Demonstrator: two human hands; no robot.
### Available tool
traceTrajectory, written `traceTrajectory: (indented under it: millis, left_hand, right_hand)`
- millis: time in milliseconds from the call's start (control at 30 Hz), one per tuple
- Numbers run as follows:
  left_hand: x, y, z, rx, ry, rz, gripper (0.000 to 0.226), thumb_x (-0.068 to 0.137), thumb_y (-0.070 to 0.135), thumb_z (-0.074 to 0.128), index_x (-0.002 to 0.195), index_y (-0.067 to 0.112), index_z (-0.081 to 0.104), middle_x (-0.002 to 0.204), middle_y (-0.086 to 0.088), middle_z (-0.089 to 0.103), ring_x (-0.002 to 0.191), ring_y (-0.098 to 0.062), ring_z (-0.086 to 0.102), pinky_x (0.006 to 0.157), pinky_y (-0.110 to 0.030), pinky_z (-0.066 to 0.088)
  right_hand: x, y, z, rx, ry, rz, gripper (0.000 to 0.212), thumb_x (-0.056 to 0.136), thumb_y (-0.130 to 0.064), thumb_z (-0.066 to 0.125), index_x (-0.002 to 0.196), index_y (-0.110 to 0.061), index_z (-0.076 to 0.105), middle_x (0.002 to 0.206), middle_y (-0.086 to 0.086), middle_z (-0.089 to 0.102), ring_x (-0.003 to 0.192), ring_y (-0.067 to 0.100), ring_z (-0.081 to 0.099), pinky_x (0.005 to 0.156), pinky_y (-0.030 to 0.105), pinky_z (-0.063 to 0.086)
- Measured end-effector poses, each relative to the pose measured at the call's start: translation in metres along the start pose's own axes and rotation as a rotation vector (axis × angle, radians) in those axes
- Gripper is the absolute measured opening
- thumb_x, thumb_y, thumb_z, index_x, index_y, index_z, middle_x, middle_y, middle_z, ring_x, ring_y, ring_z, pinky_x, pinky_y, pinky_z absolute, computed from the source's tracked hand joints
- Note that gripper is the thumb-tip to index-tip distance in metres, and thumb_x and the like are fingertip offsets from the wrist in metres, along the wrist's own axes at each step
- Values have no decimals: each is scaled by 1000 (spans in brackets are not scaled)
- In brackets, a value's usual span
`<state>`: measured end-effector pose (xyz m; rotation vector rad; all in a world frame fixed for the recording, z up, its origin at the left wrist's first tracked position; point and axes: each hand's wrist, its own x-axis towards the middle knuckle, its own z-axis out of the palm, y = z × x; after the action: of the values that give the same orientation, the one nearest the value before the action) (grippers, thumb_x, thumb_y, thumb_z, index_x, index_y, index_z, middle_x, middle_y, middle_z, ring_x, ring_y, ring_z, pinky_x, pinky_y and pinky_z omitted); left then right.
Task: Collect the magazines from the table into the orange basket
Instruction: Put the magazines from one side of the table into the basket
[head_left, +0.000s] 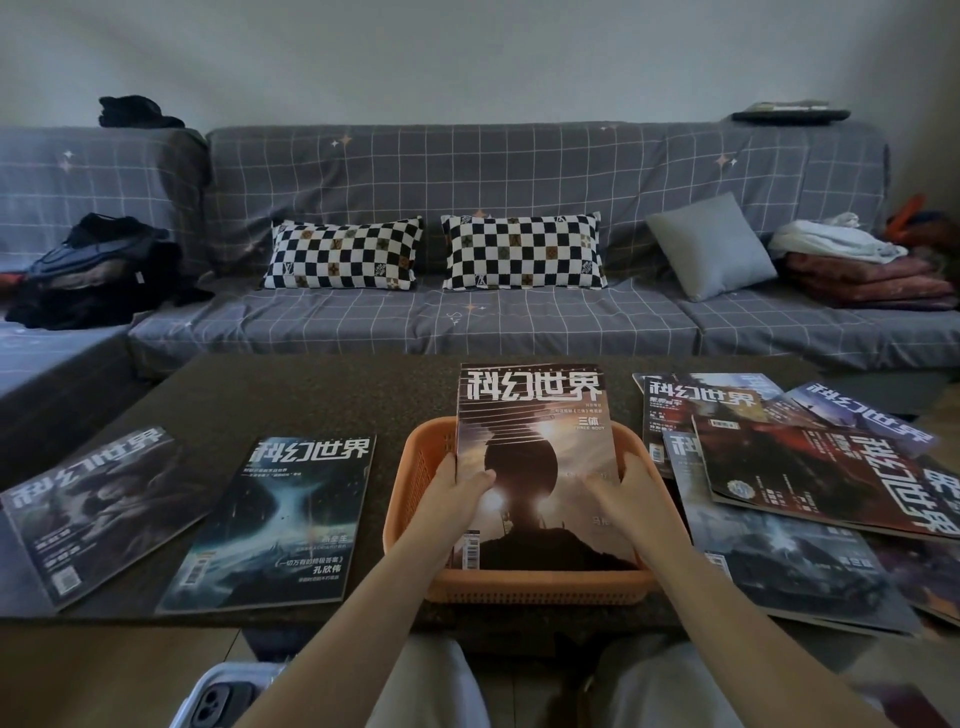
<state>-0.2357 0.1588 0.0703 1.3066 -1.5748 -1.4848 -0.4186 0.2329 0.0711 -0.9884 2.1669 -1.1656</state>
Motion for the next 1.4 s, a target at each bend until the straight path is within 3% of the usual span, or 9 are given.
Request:
traceTrajectory:
  millis: [100, 200, 333, 667, 767, 900, 1033, 1233, 1400]
  left_hand:
    - [-11, 2, -6, 127, 125, 160, 33, 95, 35, 52, 128, 34, 51, 81, 33, 60, 71, 18, 57, 59, -10, 37]
    - [-18, 4, -21, 121, 208, 220, 46, 93, 31, 55, 138, 28, 45, 123, 18, 58, 98, 6, 56, 73, -14, 40]
    - [-22, 0, -54, 161, 277, 230, 37, 95, 26, 54, 132, 23, 51, 124, 10, 59, 101, -2, 53, 69, -15, 39]
    - [-28, -51, -161, 204, 436, 120, 31, 94, 22, 54, 124, 19, 59, 96, 10, 62, 80, -2, 58, 58, -17, 42]
    - [-30, -69, -183, 262, 497, 87, 31, 92, 21, 55, 122, 14, 61, 110, -1, 66, 96, -11, 61, 77, -26, 47]
    - [-25, -93, -208, 397, 519, -42, 36, 91, 24, 56, 125, 13, 59, 126, -10, 60, 112, -26, 57, 98, -39, 43]
    - [-18, -109, -223, 484, 518, -169, 45, 93, 32, 53, 134, 15, 51, 140, -11, 48, 123, -31, 49, 104, -46, 38]
    - [-8, -117, -241, 379, 557, -192, 60, 90, 35, 62, 139, 5, 44, 138, -15, 52, 124, -33, 48, 99, -39, 40]
    - [-7, -118, -253, 251, 417, -200, 46, 86, 32, 69, 122, 8, 52, 109, -11, 64, 88, -21, 61, 75, -35, 48]
  right_hand:
    - [-14, -10, 1, -26, 143, -220, 57, 86, -23, 62, 137, -20, 39, 124, -1, 57, 98, 1, 58, 79, 13, 46]
    - [-30, -26, 12, -56, 218, -336, 47, 87, -23, 62, 132, -19, 46, 118, -5, 58, 78, -11, 54, 59, 1, 41]
    - [-46, -54, 42, 38, 78, -388, 43, 89, -23, 61, 130, -20, 49, 129, -6, 55, 115, 8, 52, 91, 17, 41]
    - [-87, -103, 152, 149, -285, -489, 33, 89, -19, 61, 120, -22, 55, 103, -12, 61, 89, -6, 57, 69, 1, 43]
    - [-92, -109, 185, 48, -385, -459, 40, 89, -25, 60, 127, -23, 50, 114, -9, 58, 88, -7, 55, 69, 5, 45]
    - [-95, -103, 222, -122, -498, -340, 57, 87, -31, 60, 139, -19, 39, 135, 0, 49, 115, 11, 52, 91, 20, 41]
    - [-92, -90, 245, -241, -528, -285, 46, 85, -31, 60, 127, -15, 48, 129, 4, 55, 117, 20, 51, 98, 31, 42]
    - [-84, -80, 254, -350, -451, -227, 47, 87, -36, 57, 130, -18, 49, 134, 5, 50, 124, 27, 41, 103, 36, 30]
    - [-81, -79, 245, -258, -391, -177, 51, 86, -30, 62, 131, -11, 47, 133, 10, 47, 126, 26, 41, 105, 34, 33]
